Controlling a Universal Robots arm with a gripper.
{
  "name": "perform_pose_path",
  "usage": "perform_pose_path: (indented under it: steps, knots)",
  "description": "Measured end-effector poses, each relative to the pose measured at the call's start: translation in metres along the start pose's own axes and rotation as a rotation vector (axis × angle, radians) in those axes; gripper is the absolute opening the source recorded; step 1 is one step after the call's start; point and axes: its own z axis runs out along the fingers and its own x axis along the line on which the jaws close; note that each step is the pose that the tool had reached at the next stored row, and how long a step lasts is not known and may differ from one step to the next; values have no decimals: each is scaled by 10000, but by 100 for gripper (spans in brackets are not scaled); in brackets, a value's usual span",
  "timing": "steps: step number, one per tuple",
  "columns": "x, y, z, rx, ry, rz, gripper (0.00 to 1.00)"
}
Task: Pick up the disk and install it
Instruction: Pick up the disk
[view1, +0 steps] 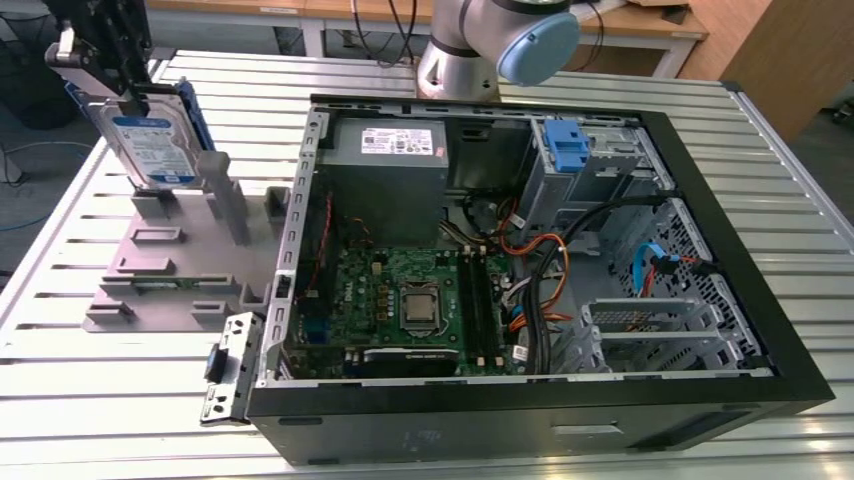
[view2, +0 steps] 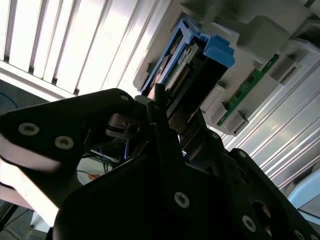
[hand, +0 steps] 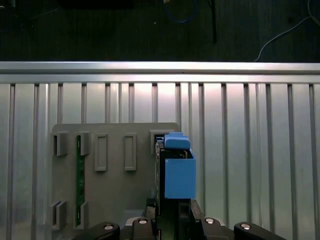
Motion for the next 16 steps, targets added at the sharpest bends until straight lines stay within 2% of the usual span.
perform_pose_path:
  steps: [9,16]
  knots:
    - [-8,6,-176,1,0,0,35]
    - [-8,6,-185,1,-1,0,35]
